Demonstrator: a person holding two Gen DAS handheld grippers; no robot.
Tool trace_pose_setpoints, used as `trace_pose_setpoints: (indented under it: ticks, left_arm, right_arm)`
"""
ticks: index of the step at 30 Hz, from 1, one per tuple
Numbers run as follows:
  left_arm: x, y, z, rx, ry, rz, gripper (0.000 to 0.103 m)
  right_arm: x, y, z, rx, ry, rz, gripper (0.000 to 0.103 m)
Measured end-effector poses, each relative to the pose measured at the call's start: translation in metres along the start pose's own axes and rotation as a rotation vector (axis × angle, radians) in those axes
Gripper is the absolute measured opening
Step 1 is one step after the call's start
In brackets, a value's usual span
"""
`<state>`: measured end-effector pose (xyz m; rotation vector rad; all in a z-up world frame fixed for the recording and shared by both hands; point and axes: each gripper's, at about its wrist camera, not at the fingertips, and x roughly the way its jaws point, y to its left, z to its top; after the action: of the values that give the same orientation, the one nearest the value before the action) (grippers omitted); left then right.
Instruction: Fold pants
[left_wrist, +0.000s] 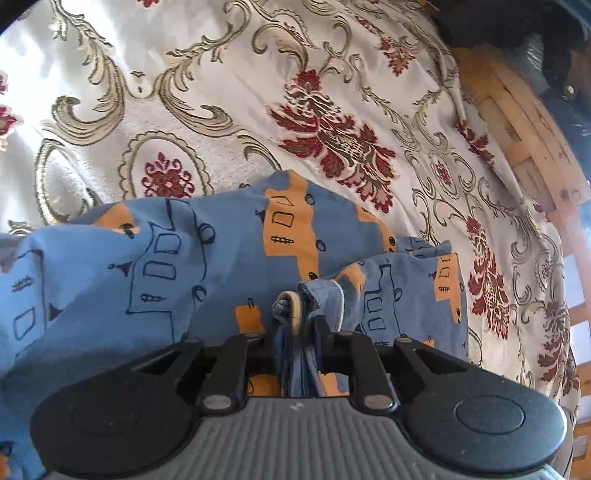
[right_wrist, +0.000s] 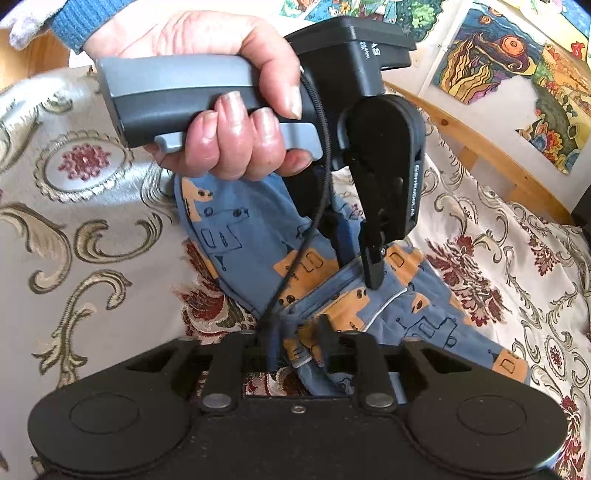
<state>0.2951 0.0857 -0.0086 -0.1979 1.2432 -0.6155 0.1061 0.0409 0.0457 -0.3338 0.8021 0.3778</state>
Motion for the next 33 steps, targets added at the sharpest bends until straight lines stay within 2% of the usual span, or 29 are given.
trace_pose_setpoints:
  ticks: [1,3,4,5,6,8,11,14,17,19,21,24,26,28,31,33]
  left_arm:
    - [-0.004,-0.002,0.0,0.001,-0.01,0.024,0.031]
    - [-0.017,-0.007,-0.002,0.008,-0.044,0.075,0.04]
    - [-0.025,-0.009,-0.004,0.007,-0.062,0.097,0.048]
    - [-0.034,-0.012,-0.008,-0.002,-0.088,0.12,0.058]
    - [-0.045,-0.015,-0.013,-0.017,-0.128,0.146,0.064]
    - [-0.066,-0.021,-0.029,-0.032,-0.236,0.185,0.084]
    - [-0.086,-0.035,-0.064,-0.027,-0.425,0.247,0.098]
    - [-0.088,-0.052,-0.102,-0.063,-0.576,0.302,0.103]
    - [-0.073,-0.071,-0.137,-0.116,-0.695,0.338,0.103]
    - [-0.063,-0.087,-0.144,-0.134,-0.703,0.395,0.103]
    - [-0.055,-0.108,-0.146,-0.085,-0.69,0.47,0.103]
    - [-0.042,-0.13,-0.149,0.04,-0.706,0.464,0.103]
    - [-0.027,-0.145,-0.145,0.129,-0.724,0.457,0.103]
    - [-0.013,-0.155,-0.139,0.167,-0.752,0.472,0.103]
    - [0.012,-0.157,-0.121,0.211,-0.725,0.52,0.103]
    - [0.027,-0.145,-0.108,0.204,-0.68,0.56,0.103]
  right_arm:
    - [-0.006,-0.003,0.0,0.003,-0.013,0.002,0.042]
    - [-0.02,-0.009,-0.001,0.002,-0.045,-0.007,0.064]
    - [-0.029,-0.013,-0.003,-0.002,-0.063,-0.017,0.07]
    - [-0.037,-0.018,-0.007,-0.007,-0.078,-0.035,0.081]
    - [-0.045,-0.023,-0.012,-0.014,-0.09,-0.059,0.09]
    - [-0.058,-0.035,-0.024,-0.026,-0.104,-0.113,0.102]
    - [-0.07,-0.057,-0.041,-0.052,-0.094,-0.2,0.102]
    - [-0.084,-0.076,-0.054,-0.091,-0.105,-0.264,0.102]
    - [-0.095,-0.094,-0.068,-0.111,-0.113,-0.314,0.102]
    - [-0.099,-0.102,-0.079,-0.11,-0.113,-0.341,0.102]
    - [-0.098,-0.107,-0.087,-0.094,-0.123,-0.37,0.102]
    - [-0.087,-0.116,-0.089,-0.056,-0.126,-0.44,0.102]
    - [-0.073,-0.123,-0.088,-0.078,-0.147,-0.5,0.102]
    - [-0.056,-0.136,-0.089,-0.097,-0.163,-0.532,0.102]
    - [-0.024,-0.158,-0.088,-0.11,-0.172,-0.499,0.102]
    - [-0.001,-0.171,-0.085,-0.118,-0.173,-0.425,0.102]
